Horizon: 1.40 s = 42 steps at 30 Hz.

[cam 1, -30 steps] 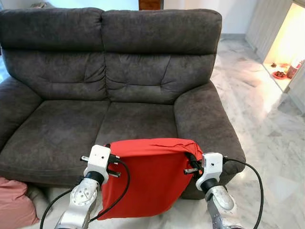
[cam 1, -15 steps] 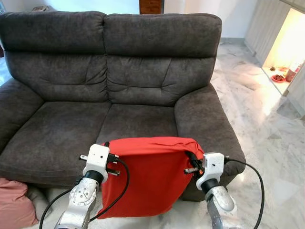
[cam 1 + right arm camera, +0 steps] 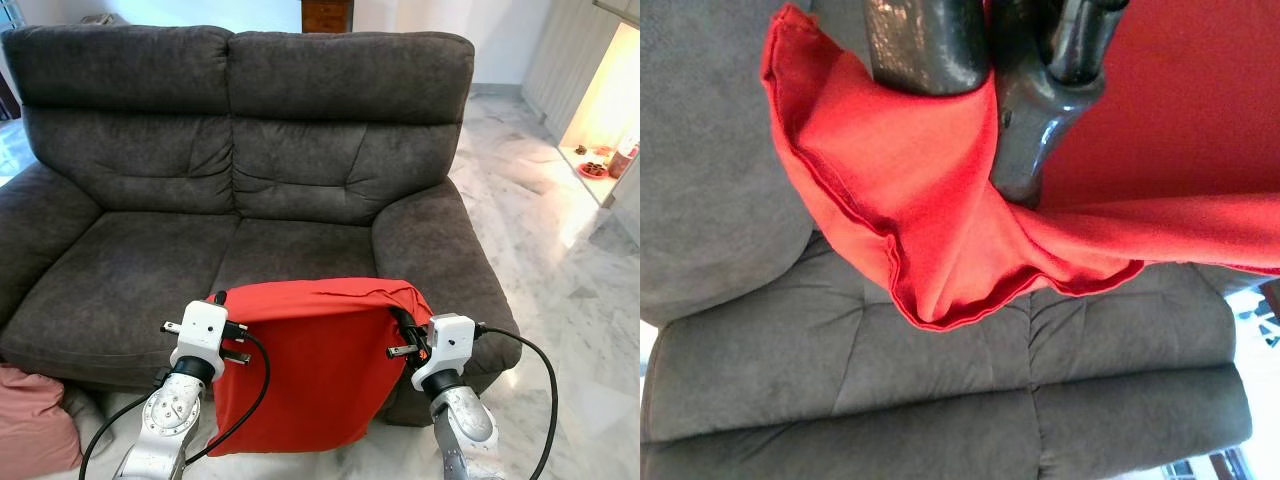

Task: Move the pillow to the sofa from floor

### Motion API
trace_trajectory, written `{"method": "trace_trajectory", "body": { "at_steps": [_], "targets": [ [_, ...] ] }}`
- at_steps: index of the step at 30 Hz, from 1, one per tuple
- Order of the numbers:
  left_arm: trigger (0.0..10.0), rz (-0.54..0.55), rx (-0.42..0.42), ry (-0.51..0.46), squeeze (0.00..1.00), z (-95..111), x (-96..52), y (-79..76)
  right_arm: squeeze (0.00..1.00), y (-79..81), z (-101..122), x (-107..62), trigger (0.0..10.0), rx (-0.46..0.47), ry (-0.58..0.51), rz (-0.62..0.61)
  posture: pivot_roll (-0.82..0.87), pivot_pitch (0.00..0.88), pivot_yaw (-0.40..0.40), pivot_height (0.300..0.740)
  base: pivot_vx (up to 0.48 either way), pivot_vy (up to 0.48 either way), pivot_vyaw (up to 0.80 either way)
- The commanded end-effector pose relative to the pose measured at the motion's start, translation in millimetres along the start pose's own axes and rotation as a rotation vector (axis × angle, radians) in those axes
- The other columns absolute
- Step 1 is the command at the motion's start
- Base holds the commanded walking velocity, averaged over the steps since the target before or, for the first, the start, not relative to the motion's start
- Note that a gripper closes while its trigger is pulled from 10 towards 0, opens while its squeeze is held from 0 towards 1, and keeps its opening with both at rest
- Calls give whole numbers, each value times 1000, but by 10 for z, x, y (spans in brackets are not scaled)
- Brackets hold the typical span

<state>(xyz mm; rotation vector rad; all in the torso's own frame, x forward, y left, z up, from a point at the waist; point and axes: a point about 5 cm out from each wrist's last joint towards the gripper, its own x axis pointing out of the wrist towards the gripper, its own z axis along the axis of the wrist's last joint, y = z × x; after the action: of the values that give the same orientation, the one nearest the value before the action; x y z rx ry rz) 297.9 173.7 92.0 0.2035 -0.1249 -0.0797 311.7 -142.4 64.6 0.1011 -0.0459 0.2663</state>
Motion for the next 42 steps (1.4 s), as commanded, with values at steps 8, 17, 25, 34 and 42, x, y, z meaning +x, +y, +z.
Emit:
{"method": "trace_trajectory", "body": {
  "at_steps": [8,17,25,34,42],
  "targets": [
    [10000,194,1,-108,0,212,-4,384,0,-323,188,-31,10000,25,-98,-185,129,13,23,740,0,0,0],
    [10000,209,-8,-113,0,229,-16,382,0,-314,198,-15,10000,20,-91,-170,120,27,6,740,0,0,0],
    [10000,186,-31,-110,0,216,-26,344,0,-303,274,1,10000,-15,-134,-167,113,33,8,740,135,0,322],
    [10000,192,-40,-116,0,243,21,353,0,-337,284,25,10000,5,-126,-185,112,26,8,740,314,0,177],
    [10000,198,-44,-119,0,261,30,388,0,-364,265,34,10000,12,-100,-201,118,30,4,740,350,0,-100]
  ]
}}
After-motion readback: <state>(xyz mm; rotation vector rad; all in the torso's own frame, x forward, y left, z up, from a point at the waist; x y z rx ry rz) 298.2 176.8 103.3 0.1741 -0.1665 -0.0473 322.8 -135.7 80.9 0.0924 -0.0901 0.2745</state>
